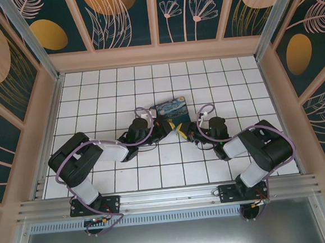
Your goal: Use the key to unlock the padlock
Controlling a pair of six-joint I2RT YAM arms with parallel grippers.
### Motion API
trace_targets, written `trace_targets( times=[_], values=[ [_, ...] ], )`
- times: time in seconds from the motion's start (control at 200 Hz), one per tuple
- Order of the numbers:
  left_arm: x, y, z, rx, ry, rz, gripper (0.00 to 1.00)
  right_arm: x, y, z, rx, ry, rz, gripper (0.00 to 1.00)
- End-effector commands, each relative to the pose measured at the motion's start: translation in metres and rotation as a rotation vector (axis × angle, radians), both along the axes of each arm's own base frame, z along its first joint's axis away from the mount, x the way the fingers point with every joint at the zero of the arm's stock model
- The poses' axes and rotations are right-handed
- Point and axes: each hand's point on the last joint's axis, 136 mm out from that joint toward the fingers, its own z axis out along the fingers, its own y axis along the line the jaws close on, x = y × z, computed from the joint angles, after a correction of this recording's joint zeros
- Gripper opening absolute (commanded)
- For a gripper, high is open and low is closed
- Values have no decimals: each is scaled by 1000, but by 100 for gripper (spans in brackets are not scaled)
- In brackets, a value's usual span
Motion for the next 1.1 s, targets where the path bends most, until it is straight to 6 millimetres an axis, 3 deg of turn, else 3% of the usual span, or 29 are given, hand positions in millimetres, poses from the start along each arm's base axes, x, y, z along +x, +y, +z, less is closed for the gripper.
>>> trace_targets(
  times=[0.0,0.235,0.32,0.47,0.676,0.946,1.091],
  values=[
    [-28,-13,-26,66,54,-105,0,7,5,49,73,-187,-7,41],
    [-20,-6,-45,138,79,-55,0,-19,-13,21,-20,-141,-8,71],
    [-19,-6,-48,147,81,-51,0,-30,-21,8,-76,-114,-9,75],
    [-18,-7,-49,158,79,-62,0,-37,-34,-1,-196,-125,-20,75],
    [-19,-10,-49,156,88,-78,0,-31,-42,-10,-460,-199,-1,72],
    [-23,-13,-50,157,106,-102,0,-39,-22,-43,-867,-327,122,64],
    [-23,-13,-48,152,105,-106,0,-37,-23,-58,-998,-370,115,58]
  ],
)
